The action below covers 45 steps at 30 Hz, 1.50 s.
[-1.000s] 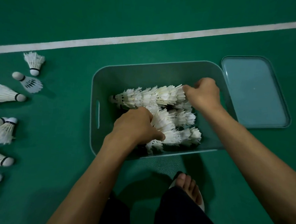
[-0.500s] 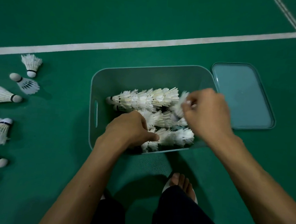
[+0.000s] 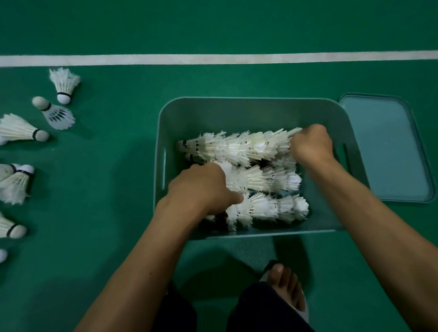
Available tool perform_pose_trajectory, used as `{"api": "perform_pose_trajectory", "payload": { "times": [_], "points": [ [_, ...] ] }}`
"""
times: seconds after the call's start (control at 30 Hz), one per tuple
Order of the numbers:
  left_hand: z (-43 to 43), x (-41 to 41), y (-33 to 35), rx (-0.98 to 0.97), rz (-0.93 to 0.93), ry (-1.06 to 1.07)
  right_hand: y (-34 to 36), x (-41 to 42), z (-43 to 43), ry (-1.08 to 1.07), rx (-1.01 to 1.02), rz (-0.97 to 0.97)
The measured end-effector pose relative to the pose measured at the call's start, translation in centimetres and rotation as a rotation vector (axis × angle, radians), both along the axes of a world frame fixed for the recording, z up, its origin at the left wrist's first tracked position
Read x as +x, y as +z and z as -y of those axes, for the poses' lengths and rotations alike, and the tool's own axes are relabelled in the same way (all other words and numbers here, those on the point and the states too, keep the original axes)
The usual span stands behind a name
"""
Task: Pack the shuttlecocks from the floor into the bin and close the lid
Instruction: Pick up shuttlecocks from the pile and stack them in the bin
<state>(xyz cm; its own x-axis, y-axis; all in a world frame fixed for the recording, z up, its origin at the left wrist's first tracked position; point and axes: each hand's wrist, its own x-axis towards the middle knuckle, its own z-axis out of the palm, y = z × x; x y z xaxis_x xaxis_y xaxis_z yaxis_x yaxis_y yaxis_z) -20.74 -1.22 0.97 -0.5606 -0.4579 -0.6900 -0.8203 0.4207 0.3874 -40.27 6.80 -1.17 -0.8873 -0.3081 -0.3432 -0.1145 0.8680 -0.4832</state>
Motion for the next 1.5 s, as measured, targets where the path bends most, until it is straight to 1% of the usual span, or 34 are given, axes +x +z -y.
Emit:
{"api": "perform_pose_trajectory", "payload": {
  "times": [0.13, 0.23, 0.3, 0.37, 0.43, 0.53, 0.57, 0.6, 0.63, 0.67, 0.7, 0.73, 0.77, 0.83, 0.97, 1.13, 1.23, 1.33, 1.43, 1.5],
  "points": [
    [0.6, -0.2, 0.0, -0.04, 0.007, 0.024, -1.0, -1.0, 0.8, -0.093, -0.057, 0.133],
    [0.7, -0.2, -0.3, -0.022, 0.049, -0.002, -1.0, -1.6, 1.0, -0.104, -0.063, 0.162],
    [0.5, -0.3, -0.3, -0.021, 0.072, -0.025, -0.7, -1.7, 0.7, -0.074, -0.082, 0.154],
    [0.2, -0.3, 0.1, -0.024, 0.084, -0.04, -0.1, -1.3, 0.1, -0.003, -0.057, 0.091],
    [-0.2, -0.3, 0.6, -0.032, 0.073, -0.048, 1.4, -0.2, -0.9, 0.09, -0.018, -0.035],
    [-1.0, -0.2, 1.6, -0.039, 0.038, -0.046, 3.5, 1.8, -2.8, 0.189, -0.132, -0.303],
    [-1.4, 0.0, 1.9, -0.036, 0.029, -0.046, 4.2, 2.6, -3.4, 0.201, -0.174, -0.318],
    [-1.7, 0.2, 2.1, -0.036, 0.024, -0.049, 4.7, 3.2, -3.9, 0.216, -0.217, -0.268],
    [-2.0, 0.4, 2.3, -0.041, 0.024, -0.055, 5.1, 3.9, -4.2, 0.231, -0.247, -0.136],
    [-2.3, 0.5, 2.4, -0.051, 0.03, -0.065, 5.3, 4.6, -4.3, 0.248, -0.25, 0.049],
    [-2.6, 0.7, 2.5, -0.062, 0.04, -0.077, 5.2, 5.1, -4.3, 0.273, -0.222, 0.222],
    [-2.8, 0.9, 2.6, -0.076, 0.049, -0.087, 4.8, 5.4, -4.2, 0.299, -0.181, 0.347],
    [-2.9, 1.1, 2.7, -0.092, 0.055, -0.093, 4.2, 5.7, -3.9, 0.323, -0.146, 0.415],
    [-2.9, 1.3, 2.7, -0.14, 0.067, -0.114, 3.1, 6.5, -3.0, 0.342, -0.134, 0.451],
    [-2.7, 1.6, 2.9, -0.209, 0.141, -0.164, 1.7, 8.1, -0.7, 0.349, -0.186, 0.555],
    [-2.0, 2.1, 2.6, -0.21, 0.184, -0.158, 1.4, 9.5, 1.6, 0.295, -0.238, 0.707],
    [-2.5, 2.0, 2.9, -0.23, 0.199, -0.173, 0.7, 10.1, 2.3, 0.301, -0.215, 0.689],
    [-3.6, 2.1, 3.5, -0.295, 0.15, -0.16, 0.0, 10.3, 2.6, 0.214, -0.18, 0.646],
    [-4.3, 2.0, 3.5, -0.236, 0.034, -0.068, -0.4, 10.3, 3.1, 0.17, -0.157, 0.656],
    [-4.3, 1.9, 2.9, -0.202, 0.036, -0.096, -0.7, 10.3, 3.6, 0.144, -0.14, 0.663]
  ]
}}
